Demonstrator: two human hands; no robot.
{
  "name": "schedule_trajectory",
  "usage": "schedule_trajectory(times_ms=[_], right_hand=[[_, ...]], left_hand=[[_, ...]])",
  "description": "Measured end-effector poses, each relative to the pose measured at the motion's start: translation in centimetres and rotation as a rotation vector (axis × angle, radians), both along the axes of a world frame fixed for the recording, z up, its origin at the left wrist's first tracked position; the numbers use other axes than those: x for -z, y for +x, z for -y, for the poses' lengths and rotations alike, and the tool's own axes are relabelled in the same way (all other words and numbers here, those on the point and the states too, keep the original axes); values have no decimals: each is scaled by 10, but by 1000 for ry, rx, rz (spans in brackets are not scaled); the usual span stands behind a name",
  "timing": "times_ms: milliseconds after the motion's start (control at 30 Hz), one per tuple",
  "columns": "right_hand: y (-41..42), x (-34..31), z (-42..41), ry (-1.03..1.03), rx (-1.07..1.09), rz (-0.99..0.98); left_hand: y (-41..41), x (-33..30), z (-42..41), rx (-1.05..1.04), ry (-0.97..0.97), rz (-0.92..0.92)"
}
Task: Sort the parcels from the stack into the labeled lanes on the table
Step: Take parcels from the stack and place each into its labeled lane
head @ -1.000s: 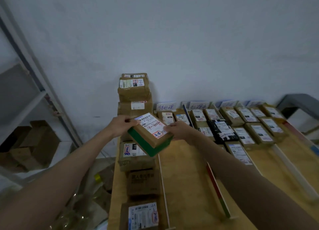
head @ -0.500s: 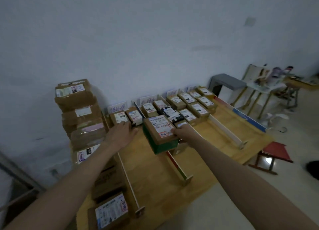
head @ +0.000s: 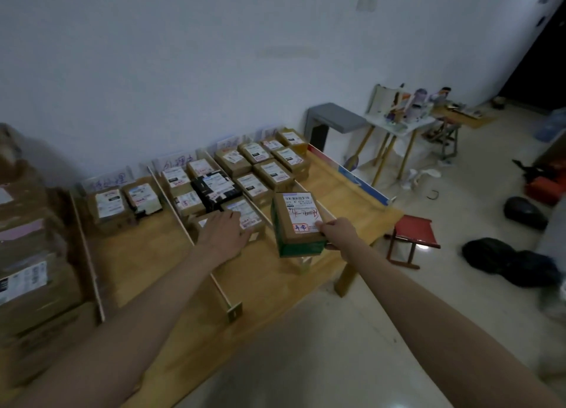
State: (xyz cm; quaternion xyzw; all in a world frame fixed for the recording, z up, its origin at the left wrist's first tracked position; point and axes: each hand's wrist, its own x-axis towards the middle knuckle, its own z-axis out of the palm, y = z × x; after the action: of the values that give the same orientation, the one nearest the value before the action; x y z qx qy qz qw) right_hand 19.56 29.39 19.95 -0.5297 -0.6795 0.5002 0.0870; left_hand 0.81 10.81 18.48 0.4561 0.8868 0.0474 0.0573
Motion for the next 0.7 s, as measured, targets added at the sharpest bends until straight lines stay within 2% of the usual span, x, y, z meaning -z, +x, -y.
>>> schedule_trajectory(times_ms=[300,700], right_hand=[[46,20,-108,49,48,74],[6,42,-268,36,50,83]], left_hand=[[48,12,-110,29,-16,-30],[7,48,-268,-49,-3,17]])
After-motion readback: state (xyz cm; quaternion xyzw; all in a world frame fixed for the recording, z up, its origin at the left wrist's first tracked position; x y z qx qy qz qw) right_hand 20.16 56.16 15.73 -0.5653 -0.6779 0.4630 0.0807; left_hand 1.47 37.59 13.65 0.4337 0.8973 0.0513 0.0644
